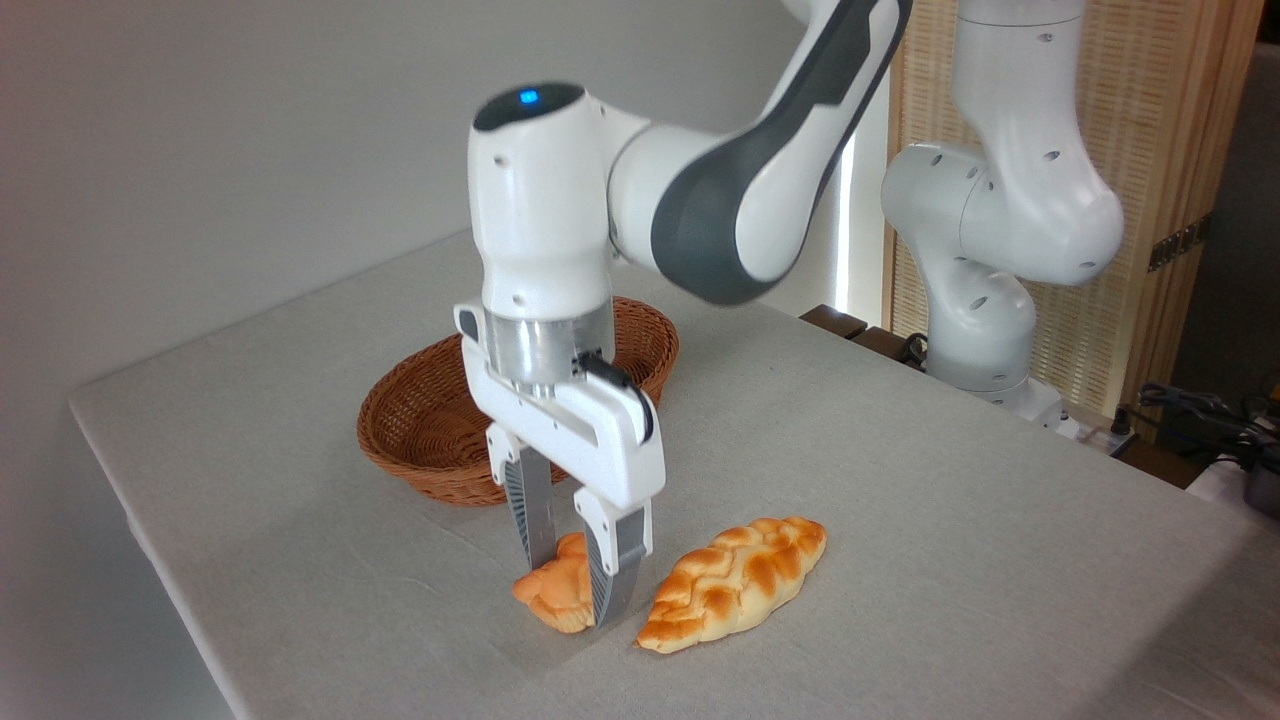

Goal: Put bread into the basket
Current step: 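Close the gripper fingers around the round bun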

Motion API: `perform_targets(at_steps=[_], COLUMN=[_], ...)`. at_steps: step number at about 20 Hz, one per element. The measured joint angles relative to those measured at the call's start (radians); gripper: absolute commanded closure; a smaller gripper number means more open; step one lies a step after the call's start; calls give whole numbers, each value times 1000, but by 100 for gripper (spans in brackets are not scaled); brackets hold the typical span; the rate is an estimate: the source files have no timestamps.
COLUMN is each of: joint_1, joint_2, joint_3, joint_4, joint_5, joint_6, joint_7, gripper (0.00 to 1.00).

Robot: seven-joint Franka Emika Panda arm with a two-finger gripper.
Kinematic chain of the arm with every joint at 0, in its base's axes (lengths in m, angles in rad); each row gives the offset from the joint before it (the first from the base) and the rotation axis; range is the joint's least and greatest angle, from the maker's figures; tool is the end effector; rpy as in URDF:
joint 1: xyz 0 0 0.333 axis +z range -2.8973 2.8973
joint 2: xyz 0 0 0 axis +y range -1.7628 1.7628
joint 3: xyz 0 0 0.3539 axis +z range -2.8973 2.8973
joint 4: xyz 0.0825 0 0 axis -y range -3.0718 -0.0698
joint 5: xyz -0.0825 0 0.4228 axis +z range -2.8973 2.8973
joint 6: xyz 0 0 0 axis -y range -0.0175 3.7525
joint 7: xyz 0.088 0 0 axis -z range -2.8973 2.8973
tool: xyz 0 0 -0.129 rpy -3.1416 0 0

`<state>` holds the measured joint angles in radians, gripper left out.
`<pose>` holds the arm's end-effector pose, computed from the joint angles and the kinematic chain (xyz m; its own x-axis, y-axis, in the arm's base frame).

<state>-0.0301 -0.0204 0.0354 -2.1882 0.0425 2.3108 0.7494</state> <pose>0.5768 0.0046 0.4039 0.7118 -0.6977 0.0805 -0.6877 -0.7157 -0.1219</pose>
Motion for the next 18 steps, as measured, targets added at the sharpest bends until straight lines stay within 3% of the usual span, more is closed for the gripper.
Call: perform_targets(at_steps=[1, 7, 8, 11, 18], joint_1=[-1, -5, -5, -5, -7], joint_2=[8, 14, 14, 14, 14], joint_3=[0, -1, -1, -1, -3], joint_4=[-4, -4, -4, -4, -3], joint_5=[0, 0, 0, 0, -2], joint_6=[13, 16, 13, 4, -9], joint_7=[0, 23, 47, 97, 108], gripper=[3, 82, 91, 90, 90])
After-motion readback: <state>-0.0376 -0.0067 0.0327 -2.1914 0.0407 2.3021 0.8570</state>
